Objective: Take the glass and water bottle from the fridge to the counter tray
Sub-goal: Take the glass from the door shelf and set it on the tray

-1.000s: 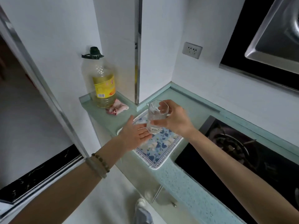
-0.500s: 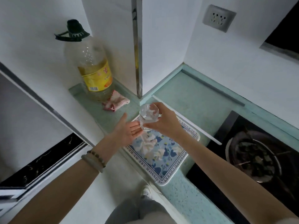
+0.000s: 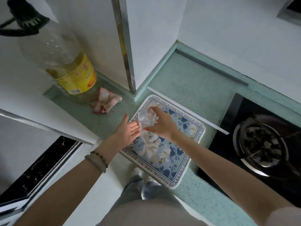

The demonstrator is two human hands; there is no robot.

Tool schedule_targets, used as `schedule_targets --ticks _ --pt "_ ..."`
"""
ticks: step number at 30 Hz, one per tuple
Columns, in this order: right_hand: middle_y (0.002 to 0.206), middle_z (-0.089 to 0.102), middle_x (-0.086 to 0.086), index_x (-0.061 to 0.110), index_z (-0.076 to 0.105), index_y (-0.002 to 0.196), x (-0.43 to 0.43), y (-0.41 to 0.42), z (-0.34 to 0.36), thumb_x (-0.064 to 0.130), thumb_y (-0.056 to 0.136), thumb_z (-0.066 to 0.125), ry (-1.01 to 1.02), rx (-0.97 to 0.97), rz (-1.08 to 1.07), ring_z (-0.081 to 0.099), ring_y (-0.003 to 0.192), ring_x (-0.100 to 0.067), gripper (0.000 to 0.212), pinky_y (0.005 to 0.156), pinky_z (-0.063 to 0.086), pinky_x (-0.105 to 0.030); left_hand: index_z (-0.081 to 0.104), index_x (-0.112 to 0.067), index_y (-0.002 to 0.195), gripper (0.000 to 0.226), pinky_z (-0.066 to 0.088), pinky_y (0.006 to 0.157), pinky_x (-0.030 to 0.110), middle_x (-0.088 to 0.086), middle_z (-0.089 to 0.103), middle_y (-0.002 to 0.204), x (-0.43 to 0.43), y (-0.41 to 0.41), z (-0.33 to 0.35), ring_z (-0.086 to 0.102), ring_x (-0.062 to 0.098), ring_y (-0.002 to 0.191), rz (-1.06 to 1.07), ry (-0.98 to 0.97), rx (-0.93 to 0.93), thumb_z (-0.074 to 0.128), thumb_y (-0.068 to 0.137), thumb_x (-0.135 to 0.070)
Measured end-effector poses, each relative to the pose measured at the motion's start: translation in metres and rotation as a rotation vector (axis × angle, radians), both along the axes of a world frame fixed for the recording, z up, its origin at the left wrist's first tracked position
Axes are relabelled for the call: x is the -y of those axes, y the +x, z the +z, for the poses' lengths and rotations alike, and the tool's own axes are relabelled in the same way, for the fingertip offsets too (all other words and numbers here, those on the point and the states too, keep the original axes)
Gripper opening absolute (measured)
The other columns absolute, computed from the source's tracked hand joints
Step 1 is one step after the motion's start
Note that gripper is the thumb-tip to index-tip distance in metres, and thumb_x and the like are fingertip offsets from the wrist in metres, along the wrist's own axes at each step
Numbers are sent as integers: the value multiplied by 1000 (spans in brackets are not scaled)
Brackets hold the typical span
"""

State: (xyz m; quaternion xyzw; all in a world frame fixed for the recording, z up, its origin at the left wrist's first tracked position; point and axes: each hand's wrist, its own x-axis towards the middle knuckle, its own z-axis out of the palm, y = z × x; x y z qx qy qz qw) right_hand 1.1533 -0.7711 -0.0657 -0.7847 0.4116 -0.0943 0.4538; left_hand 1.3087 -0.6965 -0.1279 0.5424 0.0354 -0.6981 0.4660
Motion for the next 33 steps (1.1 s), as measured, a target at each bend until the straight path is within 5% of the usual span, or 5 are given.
schedule_targets --ticks 6,14,18,23,33 --pt "130 59 -10 13 44 134 1 7 -14 16 68 83 26 -52 -13 58 114 -27 76 100 43 -35 30 -9 150 127 14 122 40 18 28 157 6 3 -6 24 33 147 -166 6 185 25 56 -93" --pt "130 58 -9 15 41 134 4 7 -20 19 69 83 36 -75 -18 59 107 -24 77 94 43 -30 31 -14 151 102 10 122 44 14 28 158 12 10 -11 23 27 148 -241 -9 151 17 80 -86" --pt "130 57 -11 14 40 134 2 6 -18 17 69 82 41 -69 -16 59 107 -25 77 98 48 -43 31 -15 151 99 11 123 43 12 29 158 11 8 -7 25 24 147 -259 -32 175 13 82 -84" --pt "151 37 -4 22 23 147 -1 4 1 39 72 80 64 -5 26 37 135 -19 96 106 25 -31 41 -8 144 98 19 121 37 11 38 154 8 6 3 33 20 144 -154 -71 333 10 86 -80" --pt "154 33 1 34 17 149 7 -12 101 39 72 79 -71 315 -190 31 140 -13 99 112 28 -37 40 -11 145 80 24 116 30 7 42 151 21 30 122 40 14 138 82 -579 743 7 93 -63"
